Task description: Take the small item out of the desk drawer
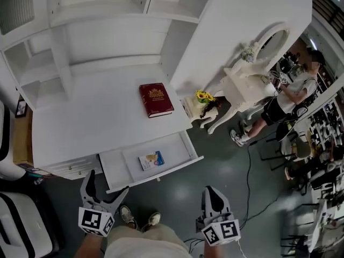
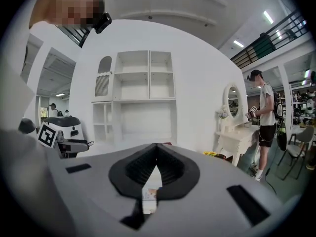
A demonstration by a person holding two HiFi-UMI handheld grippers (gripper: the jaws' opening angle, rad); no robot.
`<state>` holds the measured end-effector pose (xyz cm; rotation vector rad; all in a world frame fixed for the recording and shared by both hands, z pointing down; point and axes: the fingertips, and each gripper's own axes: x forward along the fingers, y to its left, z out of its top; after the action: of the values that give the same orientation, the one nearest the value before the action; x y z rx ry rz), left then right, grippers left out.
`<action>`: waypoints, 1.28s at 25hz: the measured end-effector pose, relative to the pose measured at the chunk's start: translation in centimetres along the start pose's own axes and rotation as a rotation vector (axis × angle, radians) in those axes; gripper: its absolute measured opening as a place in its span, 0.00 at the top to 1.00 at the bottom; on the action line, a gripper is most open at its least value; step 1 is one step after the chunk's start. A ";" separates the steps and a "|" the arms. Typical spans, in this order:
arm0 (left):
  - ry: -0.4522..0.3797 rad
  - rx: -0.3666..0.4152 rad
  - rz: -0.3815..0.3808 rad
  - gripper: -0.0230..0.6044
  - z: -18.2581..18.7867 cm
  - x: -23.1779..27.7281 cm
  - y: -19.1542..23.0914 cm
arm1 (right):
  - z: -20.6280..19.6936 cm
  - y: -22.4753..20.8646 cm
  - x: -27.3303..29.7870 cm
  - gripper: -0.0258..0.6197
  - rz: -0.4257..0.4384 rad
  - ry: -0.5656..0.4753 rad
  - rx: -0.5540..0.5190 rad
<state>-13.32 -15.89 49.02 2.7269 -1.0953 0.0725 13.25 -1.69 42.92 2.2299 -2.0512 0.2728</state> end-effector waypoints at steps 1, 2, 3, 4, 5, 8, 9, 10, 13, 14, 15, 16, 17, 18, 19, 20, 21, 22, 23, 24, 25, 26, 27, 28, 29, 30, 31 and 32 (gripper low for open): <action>0.004 0.003 -0.012 0.13 0.0 0.6 -0.2 | 0.0 -0.4 0.1 0.95 -0.010 0.000 0.004; 0.009 0.007 -0.021 0.13 0.1 1.3 -0.4 | 0.0 -0.7 0.3 0.95 -0.018 0.001 0.009; 0.015 0.009 -0.029 0.13 0.1 1.9 -0.4 | 0.0 -0.9 0.6 0.95 -0.023 0.002 0.013; 0.020 0.011 -0.035 0.13 0.1 2.5 -0.5 | 0.0 -1.1 0.8 0.95 -0.026 0.002 0.015; 0.025 0.014 -0.040 0.13 0.0 3.1 -0.5 | 0.0 -1.3 1.1 0.95 -0.026 0.000 0.015; 0.028 0.026 -0.055 0.13 -0.5 5.1 -0.9 | 0.5 -2.6 2.0 0.95 -0.027 -0.016 0.016; 0.028 0.032 -0.059 0.13 -0.6 5.8 -1.2 | 0.7 -3.2 2.3 0.95 -0.028 -0.023 0.020; 0.031 0.039 -0.059 0.14 -0.6 6.5 -1.4 | 0.8 -3.9 2.6 0.95 -0.028 -0.030 0.027; 0.050 0.053 -0.055 0.14 -0.6 8.5 -2.3 | 1.5 -5.7 3.6 0.95 -0.022 -0.055 0.043; 0.060 0.063 -0.063 0.14 -0.9 9.1 -2.8 | 1.8 -6.1 3.9 0.95 -0.019 -0.063 0.044; 0.075 0.079 -0.074 0.14 -1.3 9.7 -3.3 | 2.0 -6.6 4.2 0.95 -0.016 -0.069 0.046; 0.094 0.101 -0.087 0.14 -1.8 10.4 -3.7 | 2.1 -7.0 4.6 0.95 -0.013 -0.072 0.049; 0.116 0.122 -0.101 0.14 -2.4 11.2 -4.1 | 2.1 -7.4 5.0 0.95 -0.012 -0.072 0.054; 0.140 0.141 -0.114 0.14 -3.1 11.9 -4.4 | 2.1 -7.7 5.2 0.95 -0.012 -0.070 0.057; 0.164 0.157 -0.127 0.14 -3.9 12.6 -4.7 | 2.0 -8.1 5.4 0.95 -0.014 -0.067 0.060; 0.188 0.172 -0.140 0.14 -4.7 13.3 -4.9 | 1.8 -8.6 5.5 0.95 -0.017 -0.064 0.063; 0.208 0.189 -0.152 0.14 -5.7 14.0 -5.0 | 1.6 -9.1 5.7 0.95 -0.022 -0.060 0.066; 0.227 0.206 -0.163 0.14 -6.6 14.8 -5.1 | 1.4 -9.7 5.8 0.95 -0.028 -0.057 0.069; 0.246 0.219 -0.174 0.14 -7.6 15.5 -5.1 | 1.2 -10.2 5.9 0.95 -0.036 -0.053 0.073; 0.269 0.229 -0.189 0.14 -8.6 16.2 -5.2 | 0.8 -10.7 5.9 0.95 -0.044 -0.047 0.077; 0.295 0.237 -0.206 0.14 -9.7 16.9 -5.4 | 0.4 -11.2 5.8 0.95 -0.053 -0.039 0.082; 0.320 0.245 -0.224 0.14 -10.7 17.7 -5.6 | 0.1 -11.7 5.7 0.95 -0.062 -0.030 0.088; 0.344 0.255 -0.242 0.14 -11.7 18.4 -5.8 | -0.3 -12.1 5.7 0.95 -0.070 -0.021 0.093; 0.367 0.269 -0.261 0.14 -12.8 19.2 -6.1 | -0.7 -12.5 5.6 0.95 -0.078 -0.014 0.097; 0.392 0.286 -0.282 0.14 -14.0 19.9 -6.3 | -1.0 -12.8 5.5 0.95 -0.086 -0.007 0.100; 0.419 0.308 -0.303 0.14 -15.3 20.5 -6.5 | -1.3 -13.2 5.4 0.95 -0.093 -0.002 0.102; 0.450 0.332 -0.322 0.14 -16.7 21.1 -6.6 | -1.5 -13.5 5.2 0.95 -0.101 0.002 0.104; 0.484 0.355 -0.335 0.14 -18.2 21.6 -6.6 | -1.7 -13.8 5.1 0.95 -0.107 0.007 0.105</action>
<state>7.36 -22.20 68.34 2.9090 -0.5233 0.8961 27.26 -5.12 46.23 2.3855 -1.9493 0.3863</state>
